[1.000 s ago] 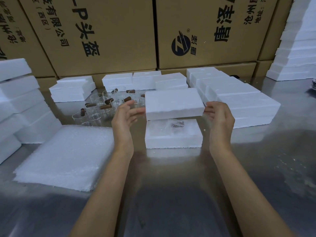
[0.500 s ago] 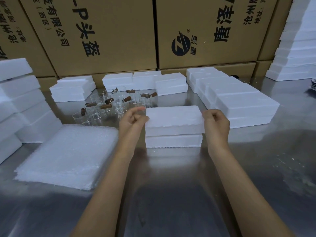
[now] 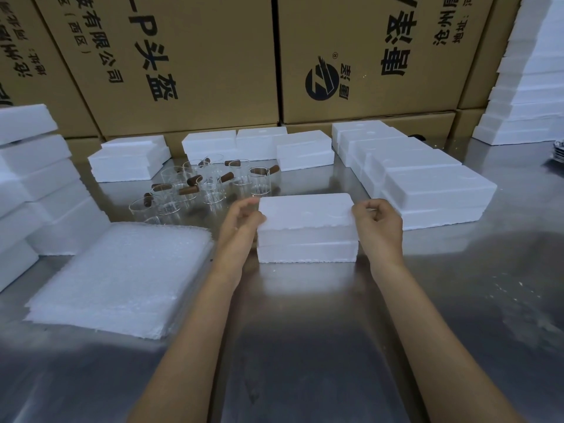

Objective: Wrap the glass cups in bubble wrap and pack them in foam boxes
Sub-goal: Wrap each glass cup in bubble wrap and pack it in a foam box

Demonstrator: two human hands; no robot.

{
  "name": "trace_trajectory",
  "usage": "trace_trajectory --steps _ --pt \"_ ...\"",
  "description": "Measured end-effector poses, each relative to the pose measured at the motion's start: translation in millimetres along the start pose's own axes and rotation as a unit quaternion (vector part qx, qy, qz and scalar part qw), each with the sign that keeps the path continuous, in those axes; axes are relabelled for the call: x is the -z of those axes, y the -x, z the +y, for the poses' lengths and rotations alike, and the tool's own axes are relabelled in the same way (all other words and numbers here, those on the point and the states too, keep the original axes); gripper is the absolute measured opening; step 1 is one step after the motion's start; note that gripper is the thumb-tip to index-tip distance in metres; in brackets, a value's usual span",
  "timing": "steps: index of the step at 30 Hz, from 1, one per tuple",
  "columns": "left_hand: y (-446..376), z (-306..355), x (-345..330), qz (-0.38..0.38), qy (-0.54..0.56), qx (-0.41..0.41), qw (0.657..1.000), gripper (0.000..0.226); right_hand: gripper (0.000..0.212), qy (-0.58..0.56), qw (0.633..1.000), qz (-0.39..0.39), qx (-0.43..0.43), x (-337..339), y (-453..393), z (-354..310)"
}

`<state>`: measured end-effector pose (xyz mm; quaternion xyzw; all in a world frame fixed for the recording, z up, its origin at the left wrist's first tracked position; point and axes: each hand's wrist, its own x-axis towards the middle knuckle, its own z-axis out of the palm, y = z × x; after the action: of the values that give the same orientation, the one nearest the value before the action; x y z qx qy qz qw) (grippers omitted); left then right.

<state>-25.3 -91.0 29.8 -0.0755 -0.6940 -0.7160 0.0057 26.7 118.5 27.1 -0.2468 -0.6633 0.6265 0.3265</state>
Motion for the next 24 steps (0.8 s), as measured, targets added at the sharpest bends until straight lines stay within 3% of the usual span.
trace_trajectory --steps 10,24 --pt "2.6 -2.0 -1.0 -0.019 -0.018 -0.014 1.000 0.028 0.010 -0.033 0.994 -0.066 -0.075 6.1 -0.7 -0.8" --pt "0.9 -4.1 -2.8 -0.028 -0.057 -0.018 0.998 0.032 0.026 0.023 0.993 -0.089 -0.068 0.0 -0.2 5.8"
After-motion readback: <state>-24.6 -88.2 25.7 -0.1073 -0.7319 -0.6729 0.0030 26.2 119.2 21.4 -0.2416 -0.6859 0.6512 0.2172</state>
